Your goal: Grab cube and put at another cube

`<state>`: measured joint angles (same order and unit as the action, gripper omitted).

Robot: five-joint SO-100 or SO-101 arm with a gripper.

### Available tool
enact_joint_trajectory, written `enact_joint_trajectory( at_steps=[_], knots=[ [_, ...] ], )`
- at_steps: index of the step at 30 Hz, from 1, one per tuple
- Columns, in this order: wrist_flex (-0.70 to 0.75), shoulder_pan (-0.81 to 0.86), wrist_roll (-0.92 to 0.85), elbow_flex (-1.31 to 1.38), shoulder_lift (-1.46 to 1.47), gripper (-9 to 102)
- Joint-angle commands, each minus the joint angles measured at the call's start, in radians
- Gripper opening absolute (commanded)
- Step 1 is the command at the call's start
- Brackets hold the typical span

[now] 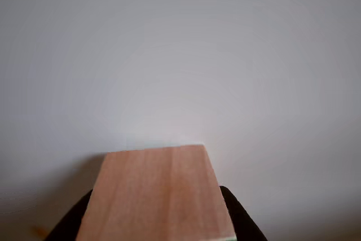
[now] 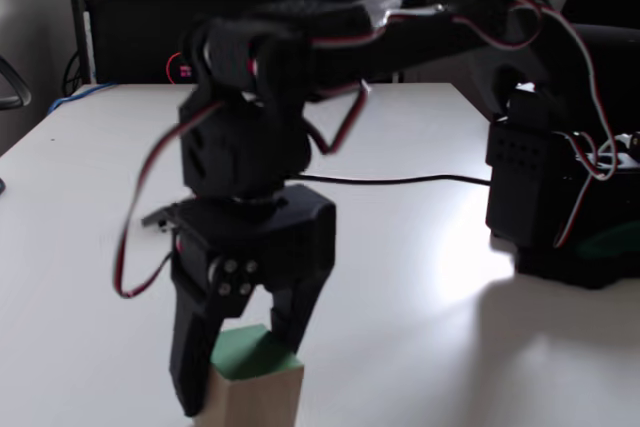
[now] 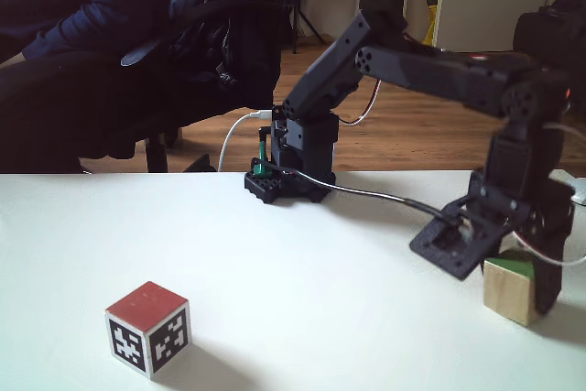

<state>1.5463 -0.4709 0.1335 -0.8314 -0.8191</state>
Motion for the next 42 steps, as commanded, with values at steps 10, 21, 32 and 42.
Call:
enact_joint_trajectory(
  at_steps=[10, 21, 32, 42],
  knots=[
    [0.003, 0.238, 0.026, -0.253, -0.477, 10],
    [-0.046, 0.864, -0.278, -0.518, -0.77, 10],
    [-0.097, 1.21, -0.407, -0.453, -0.649, 12],
    [-0.118, 1.192, -0.383, -0.437, -0.612, 13]
  ],
)
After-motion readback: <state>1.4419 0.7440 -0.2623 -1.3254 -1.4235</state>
